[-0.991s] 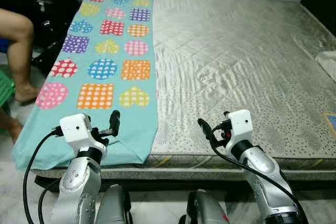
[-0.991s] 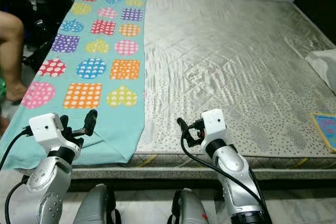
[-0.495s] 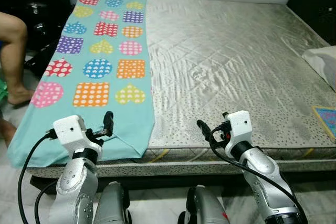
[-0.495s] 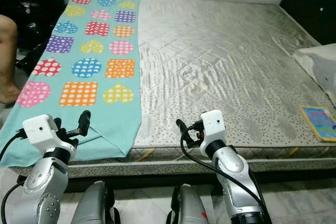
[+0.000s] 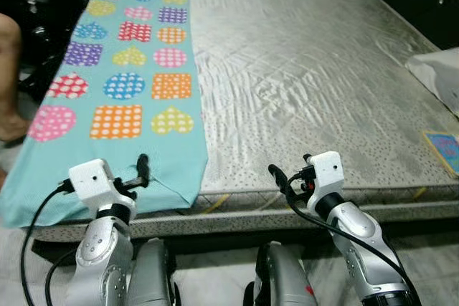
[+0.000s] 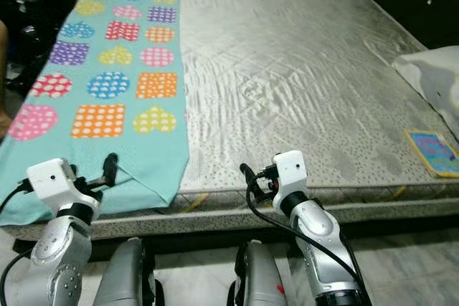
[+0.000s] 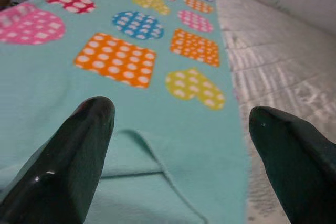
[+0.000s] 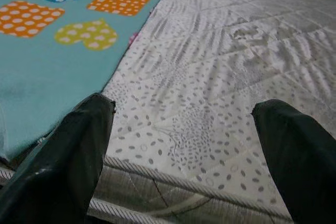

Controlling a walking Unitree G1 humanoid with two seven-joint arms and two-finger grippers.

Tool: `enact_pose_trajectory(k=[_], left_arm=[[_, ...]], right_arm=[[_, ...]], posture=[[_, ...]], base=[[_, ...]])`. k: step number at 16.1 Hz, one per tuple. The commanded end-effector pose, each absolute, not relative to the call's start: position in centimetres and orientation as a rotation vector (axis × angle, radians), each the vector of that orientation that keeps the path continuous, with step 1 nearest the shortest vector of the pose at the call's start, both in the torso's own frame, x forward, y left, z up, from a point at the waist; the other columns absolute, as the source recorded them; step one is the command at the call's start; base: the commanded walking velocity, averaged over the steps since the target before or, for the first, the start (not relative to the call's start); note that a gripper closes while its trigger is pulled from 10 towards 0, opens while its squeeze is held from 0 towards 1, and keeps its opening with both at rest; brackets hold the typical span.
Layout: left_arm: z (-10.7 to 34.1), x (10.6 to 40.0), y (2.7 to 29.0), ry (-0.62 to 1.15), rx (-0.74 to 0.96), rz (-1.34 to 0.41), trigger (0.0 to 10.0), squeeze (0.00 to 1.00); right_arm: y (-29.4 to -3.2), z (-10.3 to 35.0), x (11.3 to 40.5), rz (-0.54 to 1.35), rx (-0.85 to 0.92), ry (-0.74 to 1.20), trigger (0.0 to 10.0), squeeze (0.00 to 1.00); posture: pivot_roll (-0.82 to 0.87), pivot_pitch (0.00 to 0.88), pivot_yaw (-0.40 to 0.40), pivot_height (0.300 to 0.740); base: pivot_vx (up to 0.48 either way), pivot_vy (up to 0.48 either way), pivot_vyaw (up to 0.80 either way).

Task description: Clean up the room

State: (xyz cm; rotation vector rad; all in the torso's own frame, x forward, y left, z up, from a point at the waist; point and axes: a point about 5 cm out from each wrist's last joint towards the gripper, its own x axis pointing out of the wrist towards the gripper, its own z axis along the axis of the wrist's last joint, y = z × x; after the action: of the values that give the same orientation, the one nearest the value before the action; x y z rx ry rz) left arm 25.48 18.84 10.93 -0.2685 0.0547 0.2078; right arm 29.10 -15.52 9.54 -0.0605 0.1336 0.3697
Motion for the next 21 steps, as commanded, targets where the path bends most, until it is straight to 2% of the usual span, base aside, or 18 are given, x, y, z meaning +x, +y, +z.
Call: enact_pose_trajectory(k=[1,2,7,11,16,21], left_arm=[[10.7,25.4,19.1,0.063,-0.258,0.25,10.0,0.0],[10.2,24.8,20.2,0.082,-0.318,0.346,10.0,0.0],[9.4,23.7,20.9,0.117,-0.325,0.439,10.0,0.0],[9.5,23.7,20.9,0.117,-0.328,0.441,10.0,0.0],[9.6,24.0,20.7,0.093,-0.354,0.403,10.0,0.0],[9.5,24.1,20.6,0.091,-0.356,0.389,10.0,0.0]], right_arm=[[-15.8,9.6,29.0,0.37,-0.059,0.137,10.0,0.0],[-15.7,9.5,28.9,0.373,-0.063,0.14,10.0,0.0],[-16.1,9.7,29.2,0.394,-0.09,0.139,10.0,0.0],[-15.9,9.7,29.2,0.402,-0.089,0.138,10.0,0.0],[-16.2,9.7,29.3,0.415,-0.104,0.141,10.0,0.0],[-15.8,9.7,29.4,0.428,-0.106,0.139,10.0,0.0]], posture=[[-0.06,0.143,-0.09,0.58],[-0.06,0.143,-0.096,0.58],[-0.06,0.15,-0.11,0.58],[-0.06,0.154,-0.114,0.56],[-0.06,0.154,-0.121,0.56],[-0.06,0.15,-0.125,0.56]], base=[[0.0,0.0,0.0],[0.0,0.0,0.0],[0.0,0.0,0.0],[0.0,0.0,0.0],[0.0,0.0,0.0],[0.291,0.0,0.0]])
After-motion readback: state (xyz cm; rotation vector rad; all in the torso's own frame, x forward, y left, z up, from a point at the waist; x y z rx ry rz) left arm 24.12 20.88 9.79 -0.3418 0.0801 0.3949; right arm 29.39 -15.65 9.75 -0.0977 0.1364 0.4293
